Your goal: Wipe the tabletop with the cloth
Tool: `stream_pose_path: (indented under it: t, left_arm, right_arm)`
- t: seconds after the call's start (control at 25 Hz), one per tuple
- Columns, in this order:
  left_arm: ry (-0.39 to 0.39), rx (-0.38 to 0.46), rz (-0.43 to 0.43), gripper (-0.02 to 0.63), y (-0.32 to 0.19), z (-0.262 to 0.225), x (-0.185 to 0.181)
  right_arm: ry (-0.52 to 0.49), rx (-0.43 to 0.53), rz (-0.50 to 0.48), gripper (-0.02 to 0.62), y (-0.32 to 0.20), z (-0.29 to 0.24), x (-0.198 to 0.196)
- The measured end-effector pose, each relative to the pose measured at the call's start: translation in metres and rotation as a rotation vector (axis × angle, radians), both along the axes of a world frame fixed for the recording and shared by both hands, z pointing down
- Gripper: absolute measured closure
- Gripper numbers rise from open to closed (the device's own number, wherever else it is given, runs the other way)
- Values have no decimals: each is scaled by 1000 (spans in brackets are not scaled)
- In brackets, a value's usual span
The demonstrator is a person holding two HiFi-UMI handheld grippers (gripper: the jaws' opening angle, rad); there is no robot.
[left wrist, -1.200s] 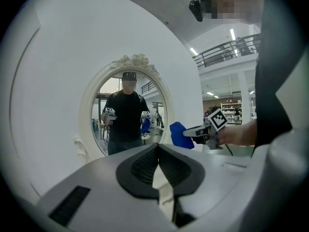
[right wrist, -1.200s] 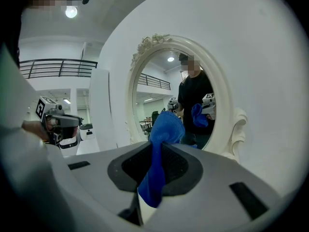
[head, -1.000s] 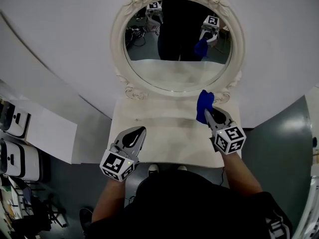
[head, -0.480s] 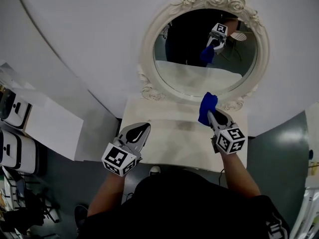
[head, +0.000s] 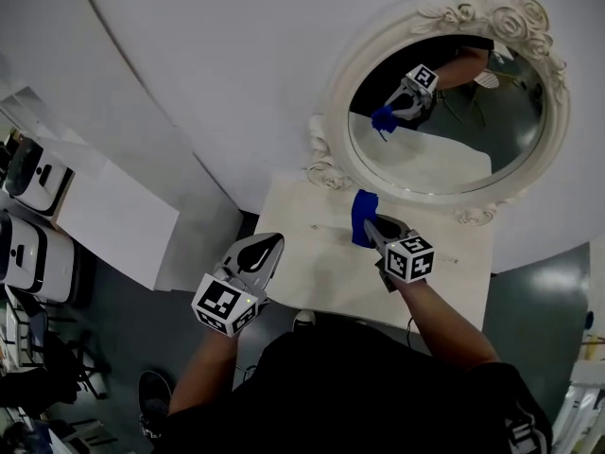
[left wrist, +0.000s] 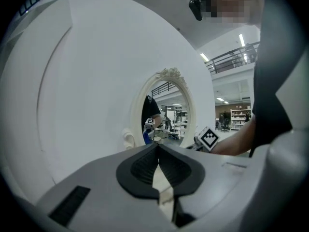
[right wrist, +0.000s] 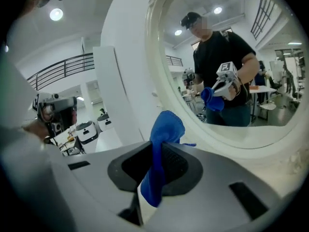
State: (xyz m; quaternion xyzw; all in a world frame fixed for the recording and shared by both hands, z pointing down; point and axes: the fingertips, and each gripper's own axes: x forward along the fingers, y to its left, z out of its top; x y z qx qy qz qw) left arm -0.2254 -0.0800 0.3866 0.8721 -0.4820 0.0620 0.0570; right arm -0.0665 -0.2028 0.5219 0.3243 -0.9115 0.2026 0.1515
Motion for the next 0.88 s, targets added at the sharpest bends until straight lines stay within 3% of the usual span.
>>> stream_pose_path:
  t: [0.4,0.68,0.88]
  left_arm:
    - [-4,-44,-150,595,13,24,-86]
    - [-13,-76,-195,595,21,45,-126]
    - [-13,-101,-230,595,29,54,-151]
  right_arm:
    - [27,-200,-204,552,17,98,-141]
    - [10,-384,-240,552,24,165,-207]
    - [12,-454,-248,554,30,196,-246]
